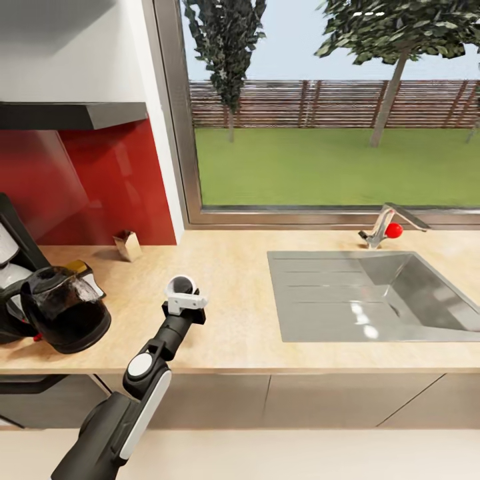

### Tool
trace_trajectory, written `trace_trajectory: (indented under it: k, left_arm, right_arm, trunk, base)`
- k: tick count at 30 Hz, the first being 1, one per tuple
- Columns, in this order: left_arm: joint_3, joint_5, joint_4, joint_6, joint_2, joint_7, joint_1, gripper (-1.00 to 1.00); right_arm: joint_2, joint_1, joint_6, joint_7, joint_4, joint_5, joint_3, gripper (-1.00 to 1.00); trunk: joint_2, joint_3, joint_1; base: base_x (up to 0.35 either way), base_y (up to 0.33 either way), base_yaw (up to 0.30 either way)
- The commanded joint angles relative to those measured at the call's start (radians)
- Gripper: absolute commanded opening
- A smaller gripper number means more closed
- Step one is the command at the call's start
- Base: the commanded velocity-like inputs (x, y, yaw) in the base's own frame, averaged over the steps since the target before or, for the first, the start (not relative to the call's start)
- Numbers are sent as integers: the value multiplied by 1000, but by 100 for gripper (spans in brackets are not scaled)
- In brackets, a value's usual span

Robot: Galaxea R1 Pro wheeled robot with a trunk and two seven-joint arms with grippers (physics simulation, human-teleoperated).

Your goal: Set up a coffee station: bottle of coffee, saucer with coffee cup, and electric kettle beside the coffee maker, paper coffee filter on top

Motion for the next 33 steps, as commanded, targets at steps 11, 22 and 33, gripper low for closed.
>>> trace_trajectory:
  k: [11, 22, 33]
  left_arm:
    - [-1, 9, -9, 4, 4, 11, 0, -100]
    - [-4, 9, -9, -23, 4, 10, 2, -100]
    - [-4, 9, -9, -25, 3, 10, 21, -100]
  right_arm:
    - [-2, -1, -5, 4, -1, -12, 5, 100]
    - [-2, -1, -5, 3, -1, -12, 4, 100]
    - [-2, -1, -5, 2, -1, -12, 5, 100]
  trunk:
    - [-2, 15, 1]
    - [-2, 32, 1]
    - [-2, 49, 1]
  base:
    - [0, 0, 0]
    - [-159, -45, 0]
    - [-245, -158, 0]
